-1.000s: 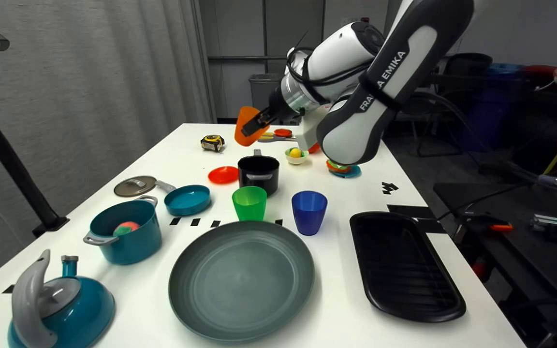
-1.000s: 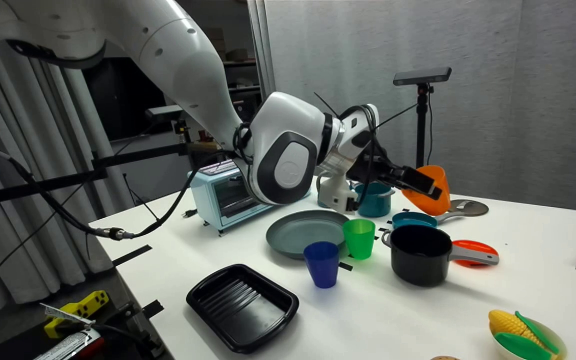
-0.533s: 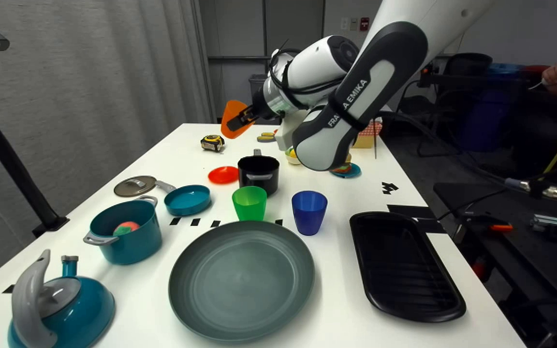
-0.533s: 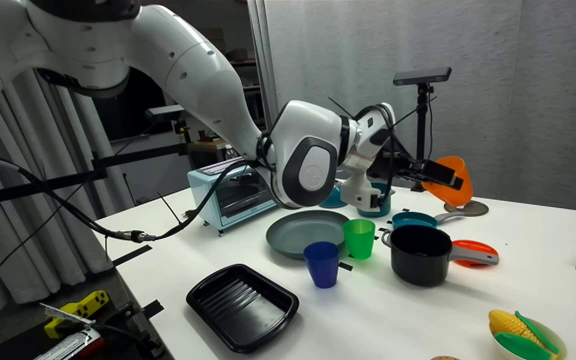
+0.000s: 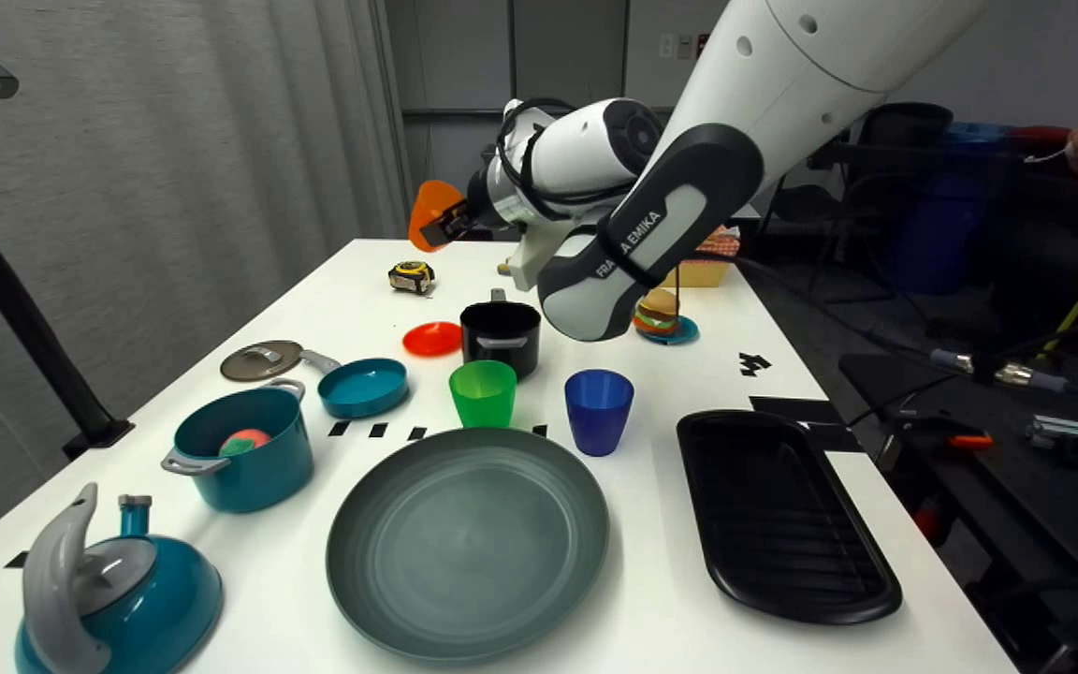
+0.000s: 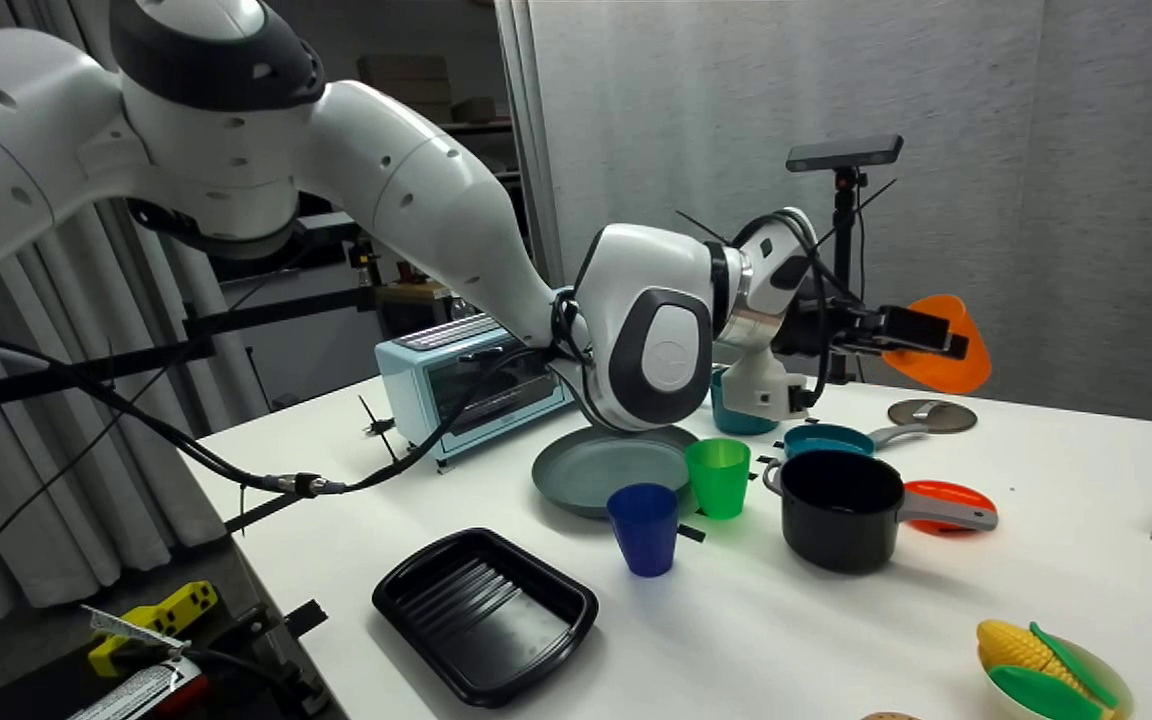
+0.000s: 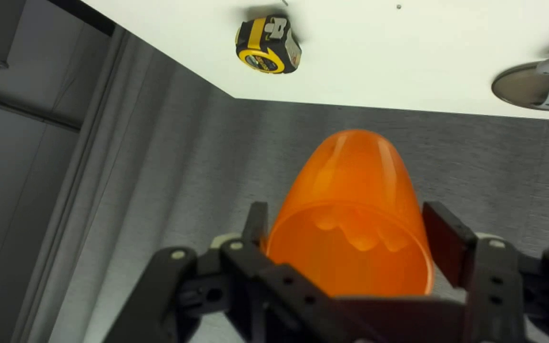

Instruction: Pick up the fries and put them in the orange cup, then pour them into a pot

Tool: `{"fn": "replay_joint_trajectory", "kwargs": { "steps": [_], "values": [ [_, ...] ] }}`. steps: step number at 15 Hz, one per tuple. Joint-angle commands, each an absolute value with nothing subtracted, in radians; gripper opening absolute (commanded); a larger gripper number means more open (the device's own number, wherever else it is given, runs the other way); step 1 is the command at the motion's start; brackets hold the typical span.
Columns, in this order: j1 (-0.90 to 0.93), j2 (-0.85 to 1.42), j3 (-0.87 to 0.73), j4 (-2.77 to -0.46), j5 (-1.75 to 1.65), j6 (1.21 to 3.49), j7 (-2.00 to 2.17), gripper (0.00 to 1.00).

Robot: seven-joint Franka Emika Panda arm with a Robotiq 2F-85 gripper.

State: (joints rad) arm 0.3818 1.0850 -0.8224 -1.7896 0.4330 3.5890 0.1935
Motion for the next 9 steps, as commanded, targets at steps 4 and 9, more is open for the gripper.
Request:
{"fn": "replay_joint_trajectory", "kwargs": {
  "steps": [4, 9],
  "values": [
    [0.437, 1.217, -0.902, -1.736, 0.513, 3.748, 0.182, 0.56],
    [0.473, 1.268, -0.920, -1.744, 0.608, 3.856, 0.173, 0.56]
  ]
}}
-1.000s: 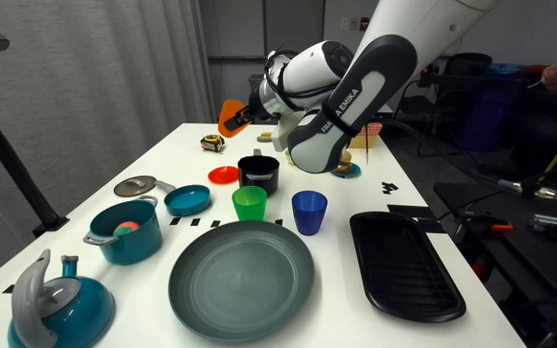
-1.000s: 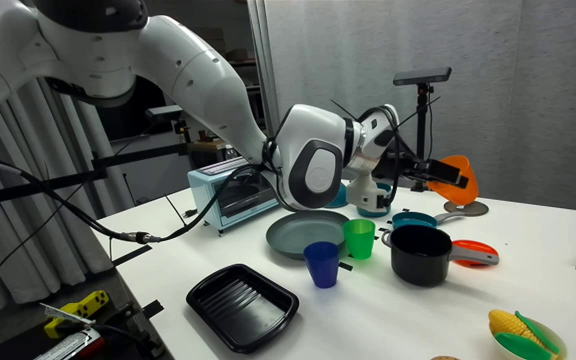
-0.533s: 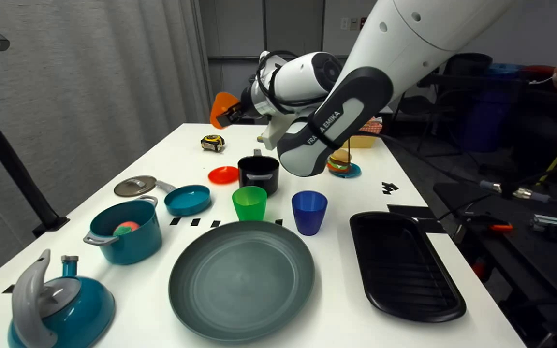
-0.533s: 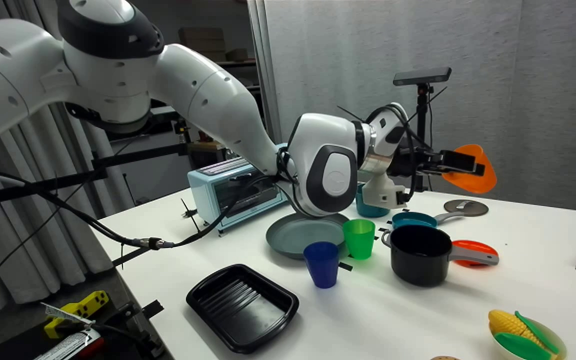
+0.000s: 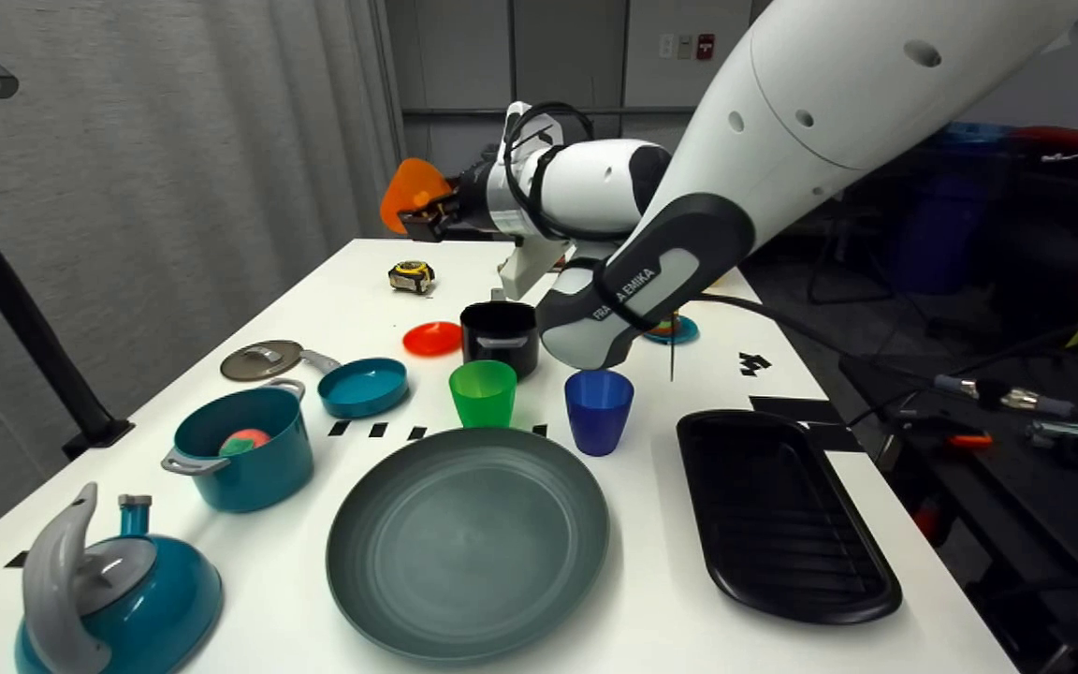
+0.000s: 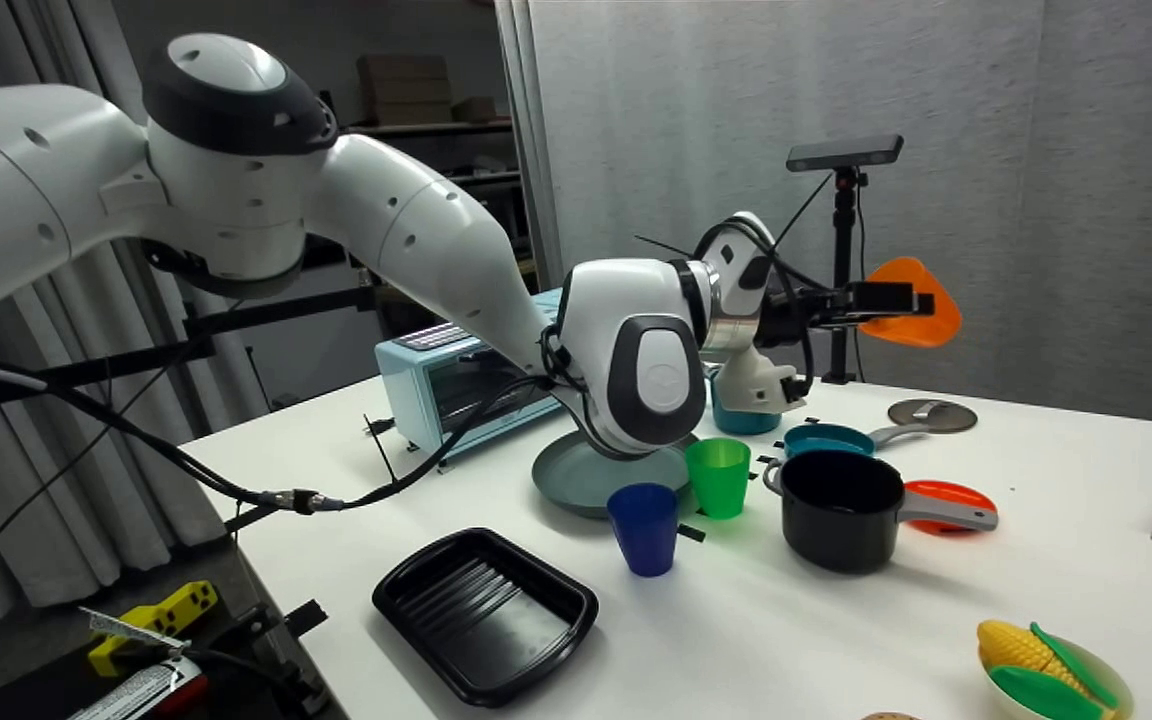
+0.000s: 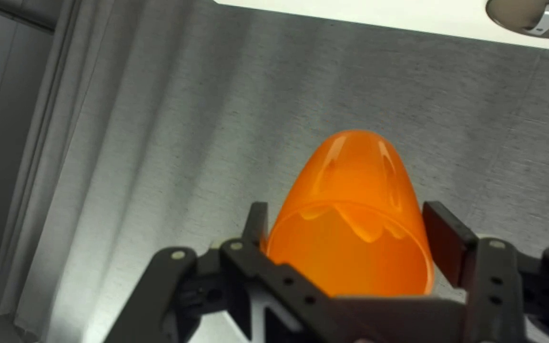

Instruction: Pick up the fries and put them in the orange cup, then pour them into a pot

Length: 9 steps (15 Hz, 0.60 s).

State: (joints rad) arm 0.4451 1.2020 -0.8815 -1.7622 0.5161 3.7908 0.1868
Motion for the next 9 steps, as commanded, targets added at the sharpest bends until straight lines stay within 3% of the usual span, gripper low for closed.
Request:
{"fn": "replay_joint_trajectory", "kwargs": {
  "steps": [1, 7, 8, 9],
  "values": [
    [0.477, 1.276, -0.920, -1.743, 0.633, 3.869, 0.168, 0.56],
    [0.491, 1.327, -0.934, -1.719, 0.794, 3.943, 0.133, 0.56],
    [0.410, 1.249, -0.819, -1.679, 0.821, 4.020, -0.020, 0.56],
    [0.397, 1.246, -0.805, -1.664, 0.828, 4.055, -0.048, 0.56]
  ]
}}
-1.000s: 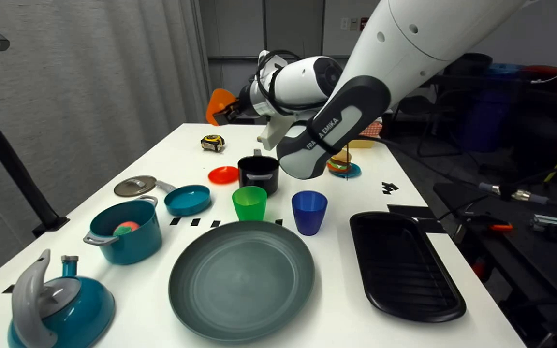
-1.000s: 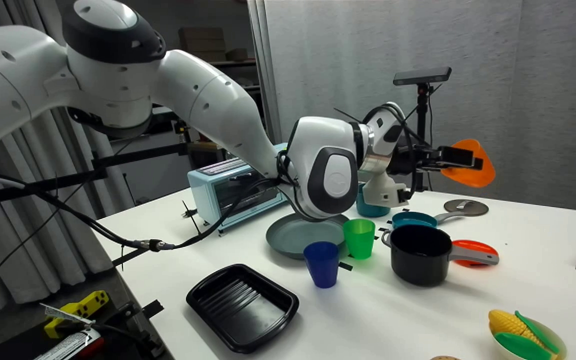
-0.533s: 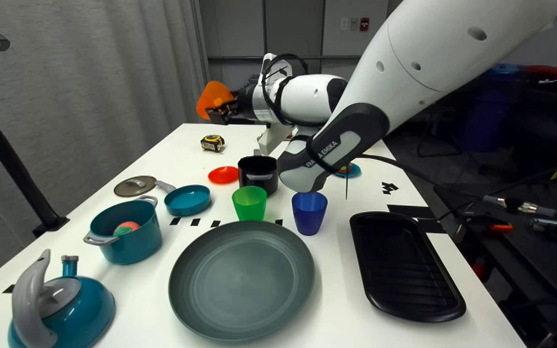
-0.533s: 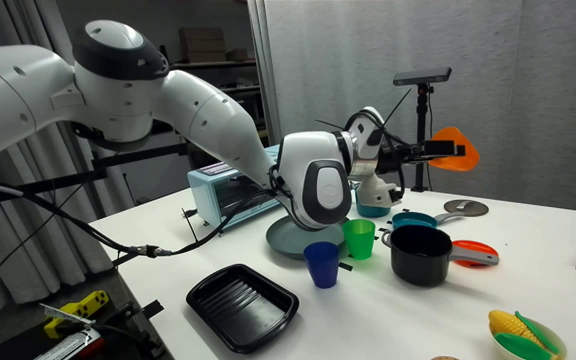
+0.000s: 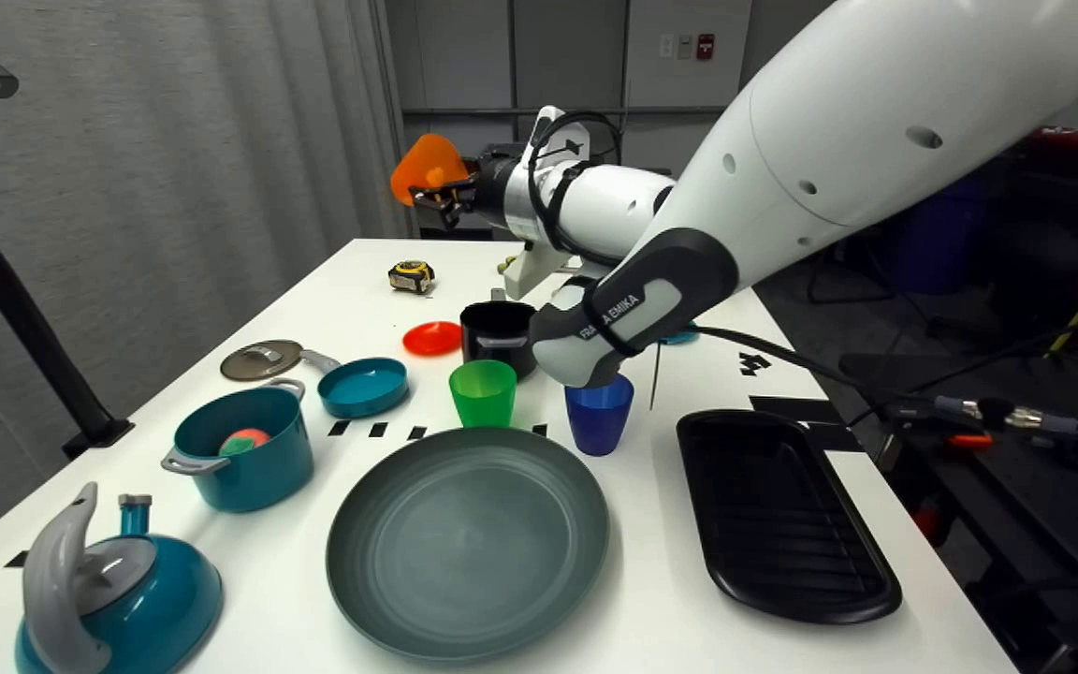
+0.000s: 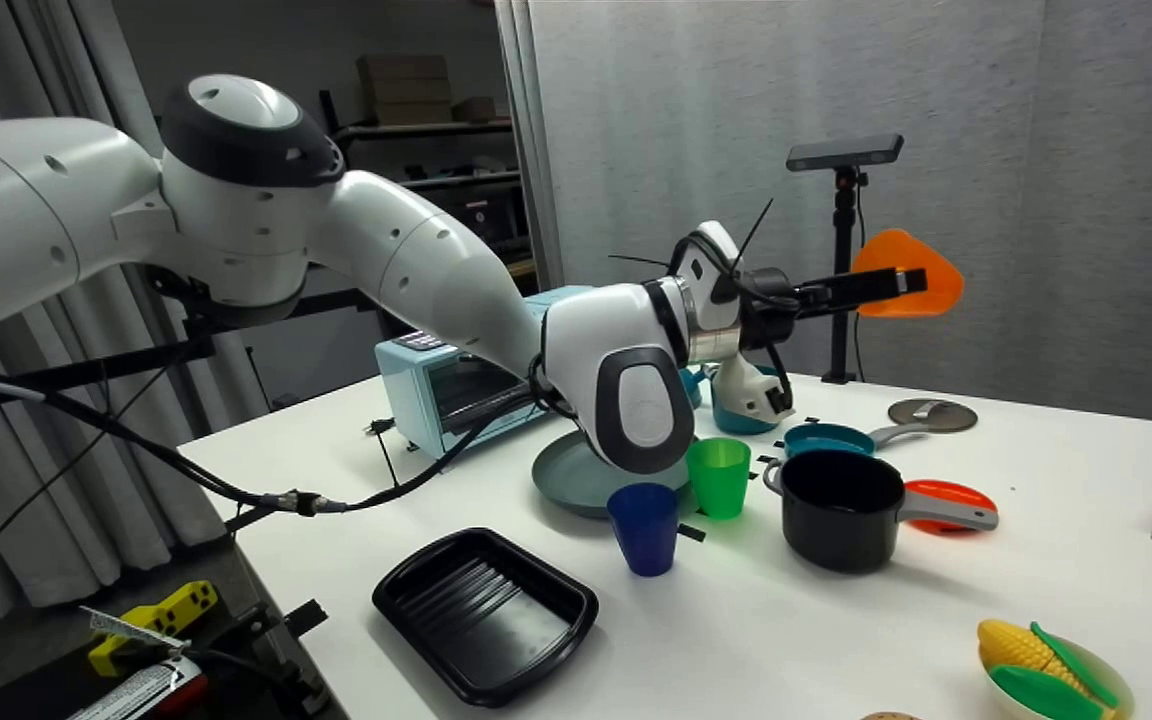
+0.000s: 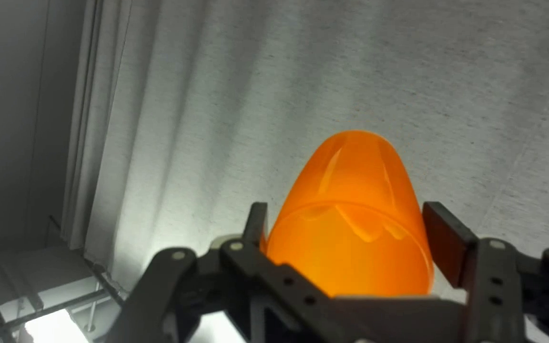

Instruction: Pick up the fries and put them in the orange cup, then pour them into a pot

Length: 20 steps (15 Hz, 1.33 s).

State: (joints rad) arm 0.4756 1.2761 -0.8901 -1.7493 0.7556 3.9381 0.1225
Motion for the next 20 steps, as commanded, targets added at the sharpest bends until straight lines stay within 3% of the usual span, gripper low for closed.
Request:
{"fn": "replay_joint_trajectory", "kwargs": {
  "steps": [1, 7, 8, 15, 20],
  "values": [
    [0.372, 1.236, -0.775, -1.641, 0.826, 4.103, -0.093, 0.56],
    [0.211, 1.196, -0.576, -1.505, 0.755, 4.283, -0.300, 0.56],
    [0.289, 1.264, -0.695, -1.497, 0.816, 4.221, -0.225, 0.56],
    [0.263, 1.282, -0.693, -1.430, 0.809, 4.251, -0.247, 0.56],
    [0.274, 1.338, -0.782, -1.364, 0.836, 4.245, -0.228, 0.56]
  ]
}}
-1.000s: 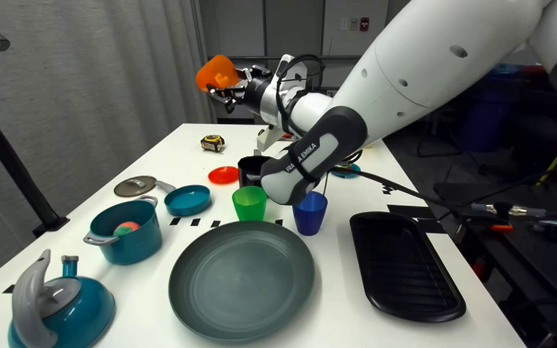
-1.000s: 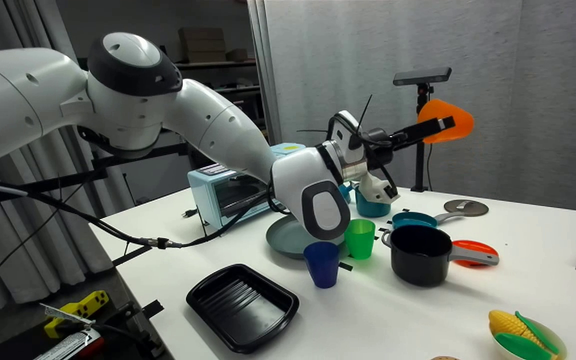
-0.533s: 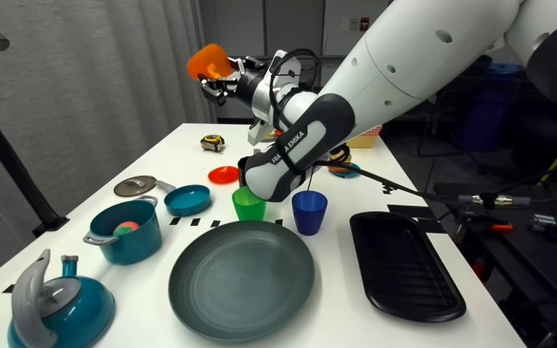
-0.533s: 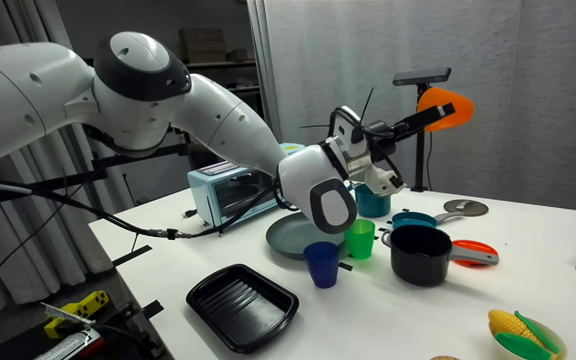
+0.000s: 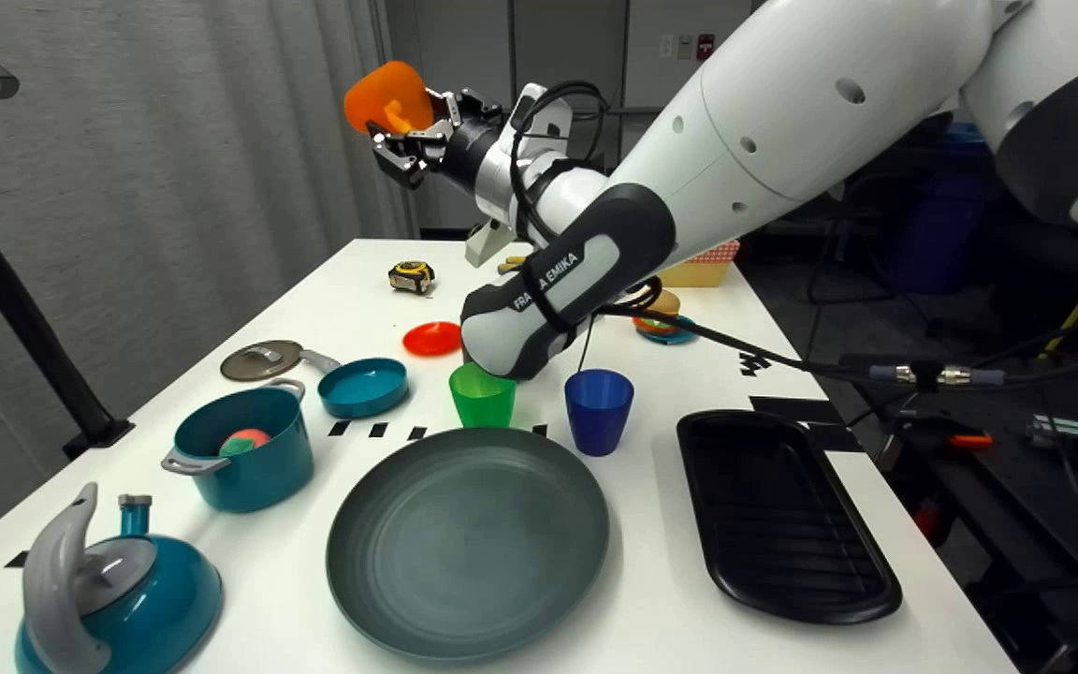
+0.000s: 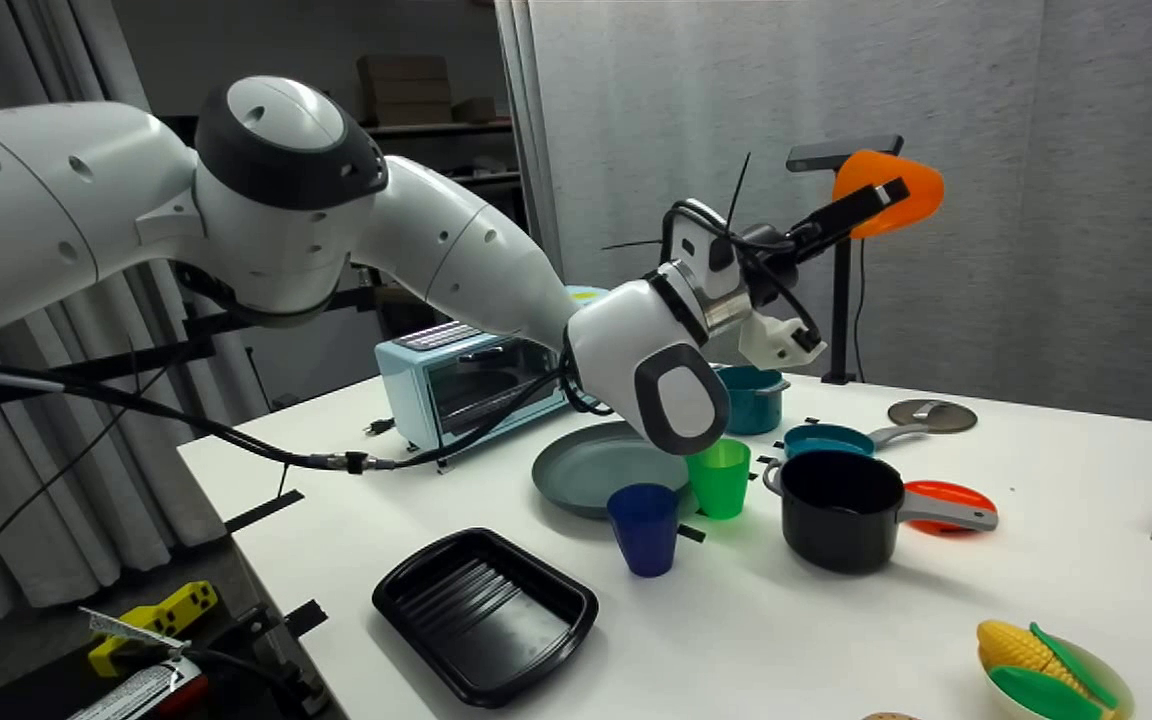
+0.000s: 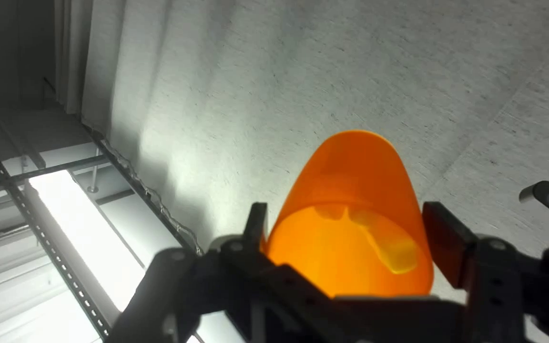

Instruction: Pick up the fries and put them in the orange cup, then pour them into a pot

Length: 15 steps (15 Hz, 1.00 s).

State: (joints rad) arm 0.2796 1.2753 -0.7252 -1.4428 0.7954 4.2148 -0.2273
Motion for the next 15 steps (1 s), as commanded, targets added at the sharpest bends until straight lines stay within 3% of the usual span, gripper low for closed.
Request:
{"fn": "replay_joint_trajectory", "kwargs": {
  "steps": [1, 6, 9, 10, 11, 12, 13, 14, 15],
  "values": [
    [0.273, 1.345, -0.795, -1.359, 0.839, 4.245, -0.224, 0.56],
    [0.272, 1.349, -0.826, -1.353, 0.886, 4.245, -0.215, 0.56],
    [0.267, 1.310, -0.781, -1.370, 0.964, 4.211, -0.242, 0.56],
    [0.188, 1.229, -0.631, -1.351, 0.909, 4.265, -0.331, 0.56],
    [0.256, 1.294, -0.742, -1.366, 1.001, 4.194, -0.260, 0.56],
    [0.163, 1.215, -0.578, -1.343, 0.926, 4.258, -0.346, 0.56],
    [0.153, 1.200, -0.554, -1.349, 0.918, 4.248, -0.343, 0.56],
    [0.139, 1.209, -0.533, -1.332, 0.921, 4.249, -0.358, 0.56],
    [0.191, 1.238, -0.609, -1.345, 0.978, 4.199, -0.312, 0.56]
  ]
}}
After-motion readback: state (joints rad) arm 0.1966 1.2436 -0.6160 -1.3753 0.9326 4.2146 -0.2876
